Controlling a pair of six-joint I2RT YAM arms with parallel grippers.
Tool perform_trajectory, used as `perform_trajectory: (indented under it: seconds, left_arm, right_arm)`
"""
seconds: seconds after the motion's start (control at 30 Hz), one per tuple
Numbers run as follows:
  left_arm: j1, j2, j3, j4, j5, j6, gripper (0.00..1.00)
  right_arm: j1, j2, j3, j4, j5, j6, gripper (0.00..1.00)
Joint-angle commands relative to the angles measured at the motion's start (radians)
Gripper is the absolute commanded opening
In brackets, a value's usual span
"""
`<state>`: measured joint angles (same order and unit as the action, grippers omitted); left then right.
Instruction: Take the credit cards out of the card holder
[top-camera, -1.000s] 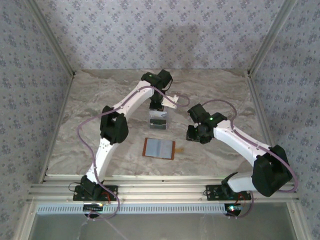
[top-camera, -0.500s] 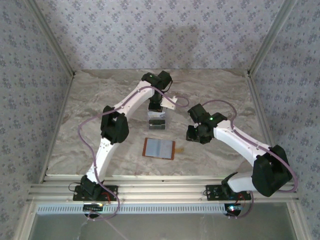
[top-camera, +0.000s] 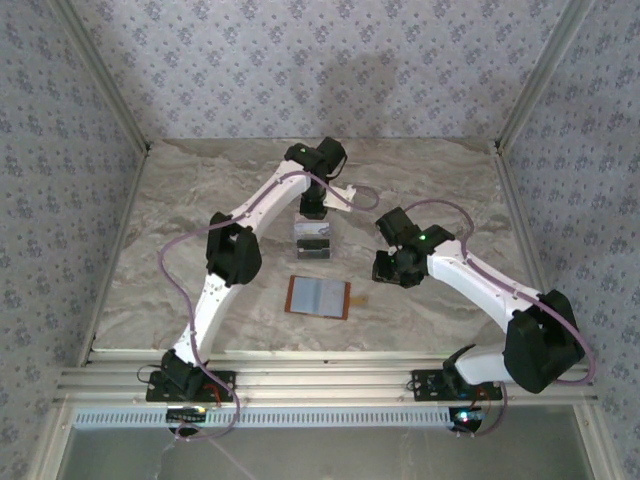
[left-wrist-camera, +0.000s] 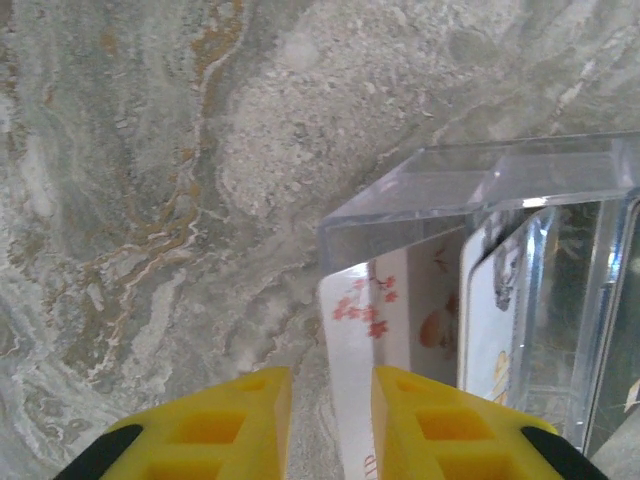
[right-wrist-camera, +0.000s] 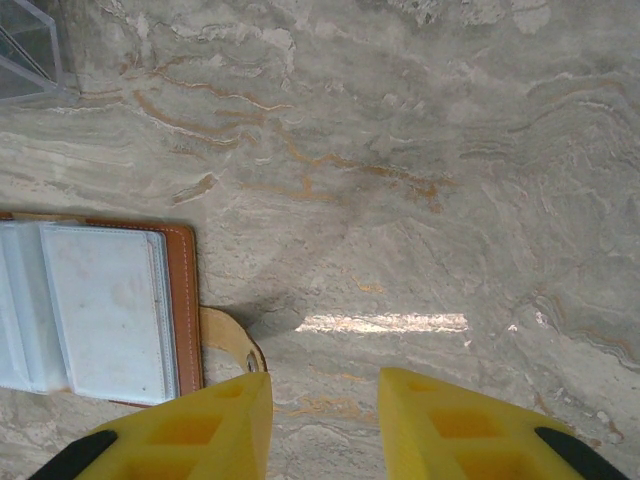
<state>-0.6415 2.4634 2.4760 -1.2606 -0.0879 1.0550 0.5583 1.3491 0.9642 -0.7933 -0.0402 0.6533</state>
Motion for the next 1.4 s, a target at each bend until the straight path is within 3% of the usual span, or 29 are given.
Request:
perform_trajectory:
  seconds: [0.0,0.33,0.5,0.73,0.97,1.37]
  left_arm:
    - [0.004,0.01,0.048,-0.001,-0.003,-0.027,0.3]
    - [0.004,-0.029,0.1,-0.007,0.058,-0.156,0.31]
    - [0.004,-0.094,0.025,0.032,0.093,-0.276,0.28]
    - [0.003,-0.279,-0.267,0.209,0.142,-0.483,0.27]
    - [0.006,-0.499,-0.618,0.426,0.116,-0.723,0.27]
    - [0.003,-0.719,-0.942,0.614,0.144,-1.188,0.27]
  right_arm:
    - [-0.004,0.006,-0.002,-0.012,0.009,-0.014,0.35]
    - [0.003,0.013,0.0,0.014,0.001,-0.014,0.35]
    - [0.012,0.029,0.005,0.034,-0.019,-0.015,0.35]
    - [0.03,0.07,0.025,0.049,-0.044,-0.015,0.36]
    - [0.047,0.097,0.036,0.068,-0.067,-0.015,0.36]
    - [0.098,0.145,0.041,0.113,-0.13,0.004,0.36]
